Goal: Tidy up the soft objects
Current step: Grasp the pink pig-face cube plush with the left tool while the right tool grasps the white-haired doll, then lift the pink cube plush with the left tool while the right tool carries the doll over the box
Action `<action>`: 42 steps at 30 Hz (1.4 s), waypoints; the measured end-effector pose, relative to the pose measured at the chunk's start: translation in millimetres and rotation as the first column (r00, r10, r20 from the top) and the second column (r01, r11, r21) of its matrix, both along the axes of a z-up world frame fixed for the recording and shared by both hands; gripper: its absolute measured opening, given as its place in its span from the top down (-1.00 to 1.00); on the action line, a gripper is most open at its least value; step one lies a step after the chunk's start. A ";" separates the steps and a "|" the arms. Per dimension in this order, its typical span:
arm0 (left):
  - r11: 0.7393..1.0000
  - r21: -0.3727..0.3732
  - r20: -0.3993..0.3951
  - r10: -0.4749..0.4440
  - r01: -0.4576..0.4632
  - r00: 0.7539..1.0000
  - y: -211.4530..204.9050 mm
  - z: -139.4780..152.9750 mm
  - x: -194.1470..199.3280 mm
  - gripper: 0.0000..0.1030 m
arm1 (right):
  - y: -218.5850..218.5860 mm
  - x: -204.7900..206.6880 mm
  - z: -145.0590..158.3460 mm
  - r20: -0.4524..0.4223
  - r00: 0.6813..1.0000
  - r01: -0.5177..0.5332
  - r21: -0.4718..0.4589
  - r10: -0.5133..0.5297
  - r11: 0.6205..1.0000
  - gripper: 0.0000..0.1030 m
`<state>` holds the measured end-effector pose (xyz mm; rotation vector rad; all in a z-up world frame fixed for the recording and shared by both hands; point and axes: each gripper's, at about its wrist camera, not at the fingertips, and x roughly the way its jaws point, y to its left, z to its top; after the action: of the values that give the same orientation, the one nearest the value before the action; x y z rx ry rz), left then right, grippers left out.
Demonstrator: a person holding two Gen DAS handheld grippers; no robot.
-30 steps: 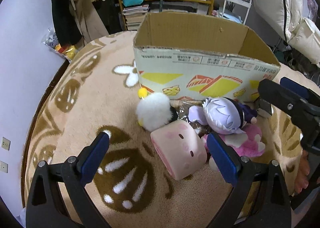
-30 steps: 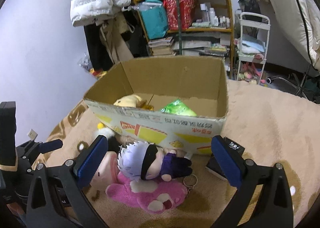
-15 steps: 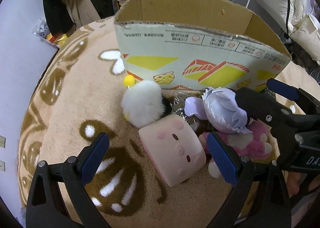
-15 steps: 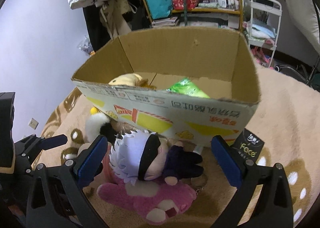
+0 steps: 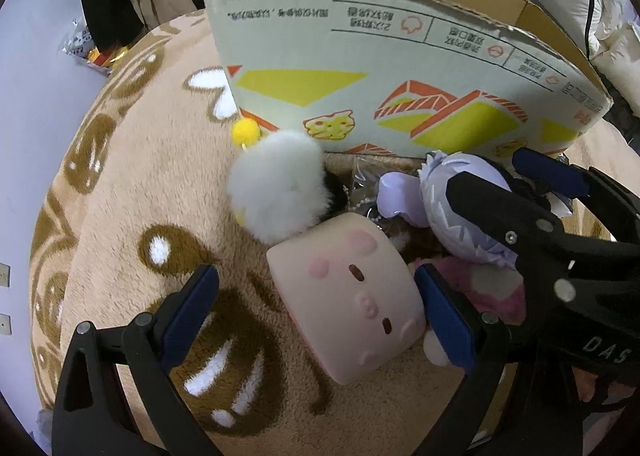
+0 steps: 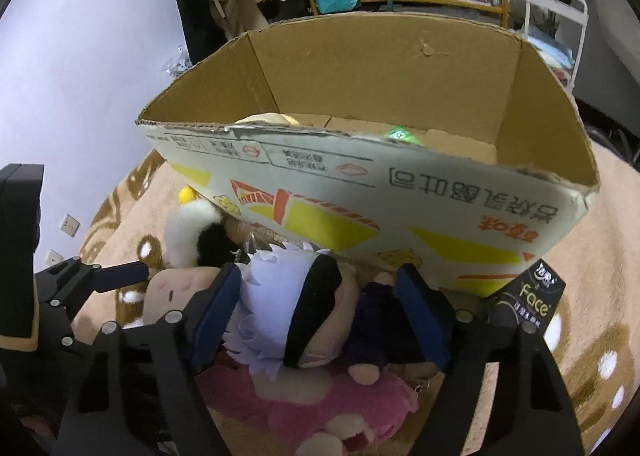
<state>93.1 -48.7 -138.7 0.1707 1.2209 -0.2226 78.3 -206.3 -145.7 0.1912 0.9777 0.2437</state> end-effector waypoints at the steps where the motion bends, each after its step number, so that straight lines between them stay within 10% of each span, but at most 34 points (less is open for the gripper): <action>1: 1.000 -0.002 -0.003 0.002 -0.002 1.000 0.7 -0.6 0.7 -0.88 | 2.0 0.5 -0.3 0.004 1.000 -0.007 -0.008 0.007 1.000 -0.62; 15: 0.998 -0.053 -0.047 0.025 -0.027 0.999 9.1 -10.6 6.8 -0.71 | 7.4 8.0 -10.3 -0.053 0.998 -0.014 -0.021 0.013 1.000 -0.63; 20: 0.996 -0.090 -0.062 -0.005 -0.001 0.998 10.8 -10.8 5.2 -0.13 | 8.4 5.3 -8.3 -0.046 0.999 -0.018 -0.043 0.016 0.999 -0.45; 42: 0.999 -0.025 0.233 -0.014 0.020 0.972 8.6 56.5 -47.5 0.14 | 0.5 -44.9 59.0 0.144 0.987 0.077 -0.079 -0.065 0.994 -0.36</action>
<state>45.5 -40.1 -82.1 0.1783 0.9825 -0.2272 33.4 -205.8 -86.7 0.1296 0.8370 0.1487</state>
